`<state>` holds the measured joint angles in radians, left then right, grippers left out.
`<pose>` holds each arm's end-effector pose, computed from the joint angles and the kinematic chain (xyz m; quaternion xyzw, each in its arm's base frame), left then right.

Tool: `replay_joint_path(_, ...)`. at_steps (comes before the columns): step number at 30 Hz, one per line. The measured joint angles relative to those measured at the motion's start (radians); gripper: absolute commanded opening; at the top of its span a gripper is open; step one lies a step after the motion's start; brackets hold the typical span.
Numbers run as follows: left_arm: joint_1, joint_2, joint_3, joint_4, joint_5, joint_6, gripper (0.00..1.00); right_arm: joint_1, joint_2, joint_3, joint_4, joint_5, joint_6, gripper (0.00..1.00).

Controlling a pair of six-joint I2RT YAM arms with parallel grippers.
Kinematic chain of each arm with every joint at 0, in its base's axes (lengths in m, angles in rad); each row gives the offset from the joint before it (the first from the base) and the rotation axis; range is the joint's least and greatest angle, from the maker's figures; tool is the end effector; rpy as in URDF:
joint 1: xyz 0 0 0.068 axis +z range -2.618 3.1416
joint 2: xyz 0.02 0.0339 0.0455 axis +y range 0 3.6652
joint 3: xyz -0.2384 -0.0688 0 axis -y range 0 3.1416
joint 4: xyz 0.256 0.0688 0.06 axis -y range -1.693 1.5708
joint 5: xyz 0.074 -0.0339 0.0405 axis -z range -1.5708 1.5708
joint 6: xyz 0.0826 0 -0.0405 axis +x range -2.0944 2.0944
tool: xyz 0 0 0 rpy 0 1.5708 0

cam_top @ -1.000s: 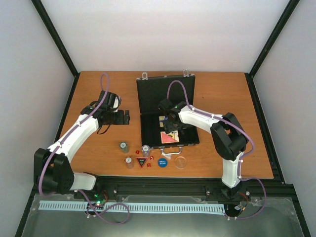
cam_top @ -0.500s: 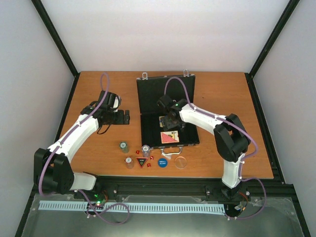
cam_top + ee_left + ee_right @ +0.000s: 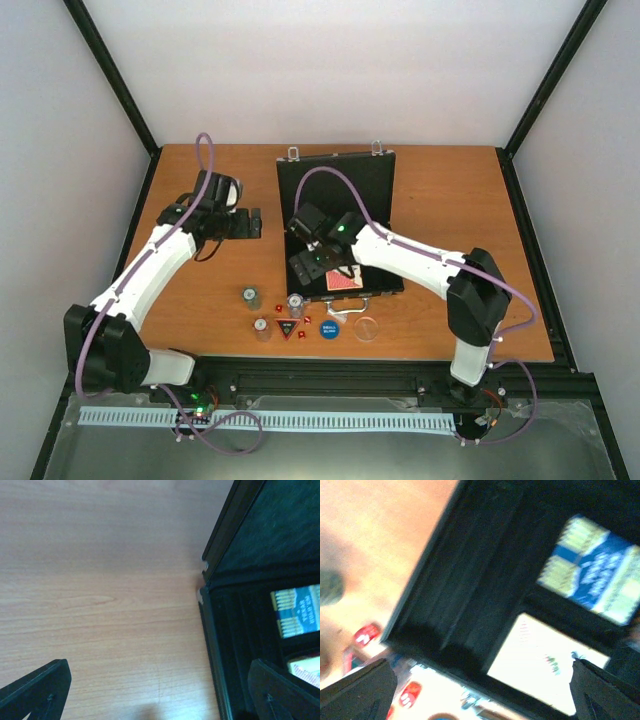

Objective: Pack up texas hold em set

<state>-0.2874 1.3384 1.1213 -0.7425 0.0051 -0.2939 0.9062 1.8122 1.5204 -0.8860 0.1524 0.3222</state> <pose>0.3047 -0.0905 0.2207 -0.0023 0.9537 -0.0885 0.2875 0.2560 0.3064 0.1850 -0.2673 0.9408 0.0512 0.2021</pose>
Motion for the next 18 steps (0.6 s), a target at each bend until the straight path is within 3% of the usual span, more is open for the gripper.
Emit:
replay_joint_path(4, 0.000, 0.000, 0.085, -0.046, -0.042, -0.020, 1.00, 0.048, -0.031, -0.055, 0.019, -0.121, -0.002, 0.85)
replay_joint_path(11, 0.000, 0.000, 0.153, -0.104, -0.138, -0.056, 1.00, 0.072, -0.043, -0.073, 0.056, -0.267, -0.031, 0.79)
replay_joint_path(18, 0.000, -0.006, 0.141, -0.135, -0.163, -0.077, 1.00, 0.137, 0.032, -0.055, 0.065, -0.314, -0.053, 0.83)
